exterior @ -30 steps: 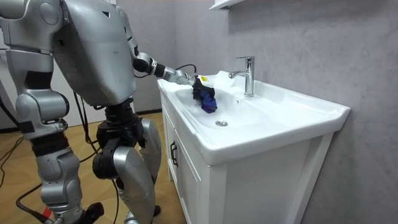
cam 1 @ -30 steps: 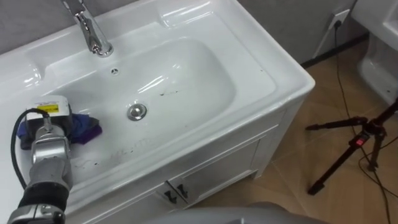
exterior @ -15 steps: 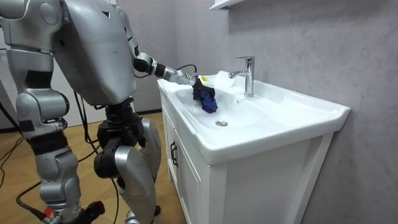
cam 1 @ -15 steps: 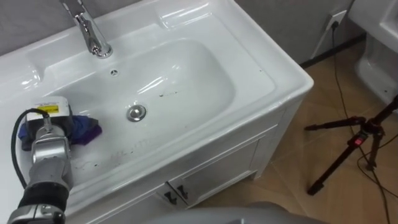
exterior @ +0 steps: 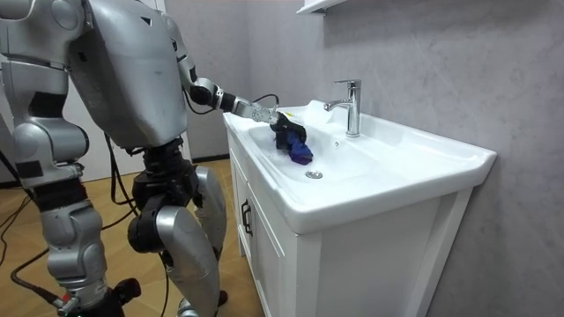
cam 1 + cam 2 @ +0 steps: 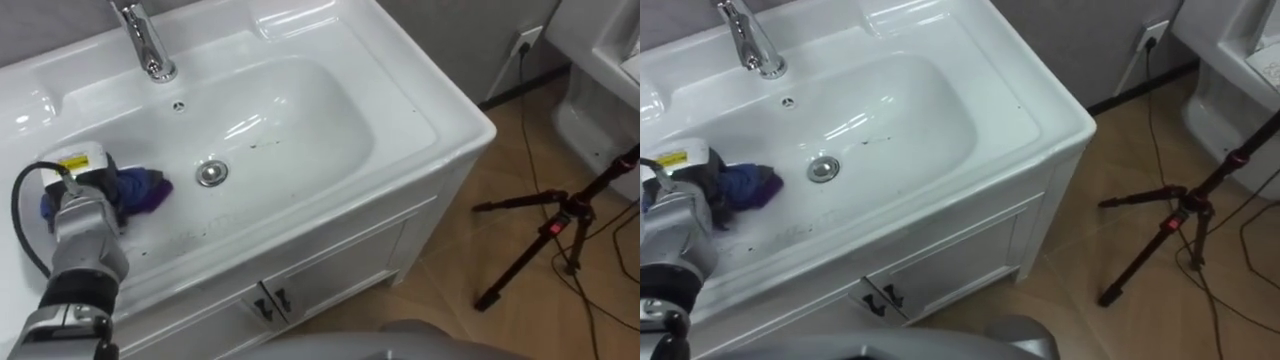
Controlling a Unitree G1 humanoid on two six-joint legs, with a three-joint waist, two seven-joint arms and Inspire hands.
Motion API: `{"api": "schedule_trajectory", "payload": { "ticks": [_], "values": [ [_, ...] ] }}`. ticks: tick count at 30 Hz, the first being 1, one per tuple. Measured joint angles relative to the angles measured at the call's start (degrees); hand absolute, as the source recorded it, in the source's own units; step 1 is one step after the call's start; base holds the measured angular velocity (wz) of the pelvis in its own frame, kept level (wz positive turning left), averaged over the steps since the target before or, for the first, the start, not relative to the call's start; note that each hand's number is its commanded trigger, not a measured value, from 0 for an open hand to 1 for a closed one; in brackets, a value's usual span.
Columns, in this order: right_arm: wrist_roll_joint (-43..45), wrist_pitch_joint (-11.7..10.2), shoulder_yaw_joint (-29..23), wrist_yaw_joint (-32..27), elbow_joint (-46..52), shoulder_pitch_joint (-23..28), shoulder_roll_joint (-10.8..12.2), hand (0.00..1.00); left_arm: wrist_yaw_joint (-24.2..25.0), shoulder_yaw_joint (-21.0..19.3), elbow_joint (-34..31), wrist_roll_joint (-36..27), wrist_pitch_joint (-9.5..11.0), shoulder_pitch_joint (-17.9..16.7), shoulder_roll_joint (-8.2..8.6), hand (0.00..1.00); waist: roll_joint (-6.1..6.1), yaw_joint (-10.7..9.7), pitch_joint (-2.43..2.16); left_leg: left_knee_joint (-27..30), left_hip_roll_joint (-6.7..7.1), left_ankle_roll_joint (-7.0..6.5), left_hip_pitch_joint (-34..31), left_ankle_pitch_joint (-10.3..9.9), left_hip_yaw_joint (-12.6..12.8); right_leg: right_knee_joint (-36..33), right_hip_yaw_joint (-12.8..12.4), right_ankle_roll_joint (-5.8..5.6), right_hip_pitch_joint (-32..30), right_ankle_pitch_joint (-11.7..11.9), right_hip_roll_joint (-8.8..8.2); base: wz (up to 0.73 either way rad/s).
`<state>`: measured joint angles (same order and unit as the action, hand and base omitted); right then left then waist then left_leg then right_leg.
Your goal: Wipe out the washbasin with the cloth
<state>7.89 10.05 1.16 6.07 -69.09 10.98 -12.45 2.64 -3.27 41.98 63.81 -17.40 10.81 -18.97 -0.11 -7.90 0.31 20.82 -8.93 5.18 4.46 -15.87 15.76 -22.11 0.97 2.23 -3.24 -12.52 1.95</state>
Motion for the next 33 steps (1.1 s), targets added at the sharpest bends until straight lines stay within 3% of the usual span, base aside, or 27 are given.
{"api": "schedule_trajectory", "payload": {
  "ticks": [6,8,12,16,22,25,27,33],
  "values": [
    [-0.67,1.4,1.57,0.28,0.33,-0.77,2.59,0.0,-0.86,-0.8,4.06,-3.7,-0.29,5.58,1.39,1.0,-2.11,0.03,0.29,4.95,-0.51,-1.18,-3.89,-0.78,1.27,-3.06,-1.5,-0.16,-3.92,-0.06,-0.09,-0.1],
    [-1.11,1.77,2.17,0.15,0.3,-1.33,2.81,0.0,-1.86,-1.03,6.56,-5.75,-0.79,8.13,1.68,1.0,-2.67,-0.52,0.39,6.75,-0.53,-1.85,-5.72,-1.22,1.19,-3.97,-2.18,-0.72,-5.41,-0.04,-0.07,-0.04],
    [-3.17,2.11,3.67,0.08,-0.25,-0.52,3.02,0.0,-2.58,-1.03,6.94,-11.08,-0.93,9.69,2.42,1.0,-3.7,-1.84,0.32,7.36,-0.75,-2.69,-7.04,-2.64,1.47,-4.27,-2.51,-1.61,-6.24,0.9,0.17,0.05],
    [-3.53,2.64,4.33,0.74,-0.07,0.51,3.14,0.0,-4.5,-1.01,7.14,-14.81,-0.88,10.28,2.49,1.0,-4.05,-3.48,0.38,9.47,-2.96,-3.29,-8.87,-3.38,3.21,-1.88,-1.3,-1.54,-6.12,3.95,0.26,-0.13],
    [-2.73,4.76,4.38,1.84,1.8,4.02,3.88,0.0,-4.38,-0.02,7.16,-18.81,-0.6,10.8,3.24,1.0,-4.99,-4.47,0.4,11.49,-5.39,-2.69,-8.72,-3.82,5.32,-1.55,1.22,-1.23,-5.81,4.21,0.23,-0.08],
    [-2.85,4.98,4.38,2.28,3.67,5.53,4.2,0.0,-4.19,0.49,7.16,-22.1,-0.22,10.92,3.36,1.0,-5.36,-4.9,0.36,12.07,-5.74,-2.37,-8.66,-3.95,5.15,-1.42,1.34,-0.87,-5.51,4.4,0.76,-0.03],
    [-2.86,5.03,4.45,2.2,4.9,5.92,4.13,0.0,-4.05,1.72,7.12,-23.48,-0.15,11.06,3.08,1.0,-4.9,-4.93,0.47,12.71,-6.47,-2.08,-8.88,-4.23,5.08,-0.56,1.35,-0.69,-5.42,4.76,1.18,-0.02],
    [-2.9,4.98,5.22,2.16,6.18,6.05,4.11,0.0,-2.91,4.09,7.01,-25.9,-0.15,11.25,2.99,1.0,-4.02,-6.0,0.45,12.68,-6.68,-2.14,-8.94,-4.47,5.11,0.74,2.05,-0.81,-4.81,5.86,1.35,0.01]
  ]
}}
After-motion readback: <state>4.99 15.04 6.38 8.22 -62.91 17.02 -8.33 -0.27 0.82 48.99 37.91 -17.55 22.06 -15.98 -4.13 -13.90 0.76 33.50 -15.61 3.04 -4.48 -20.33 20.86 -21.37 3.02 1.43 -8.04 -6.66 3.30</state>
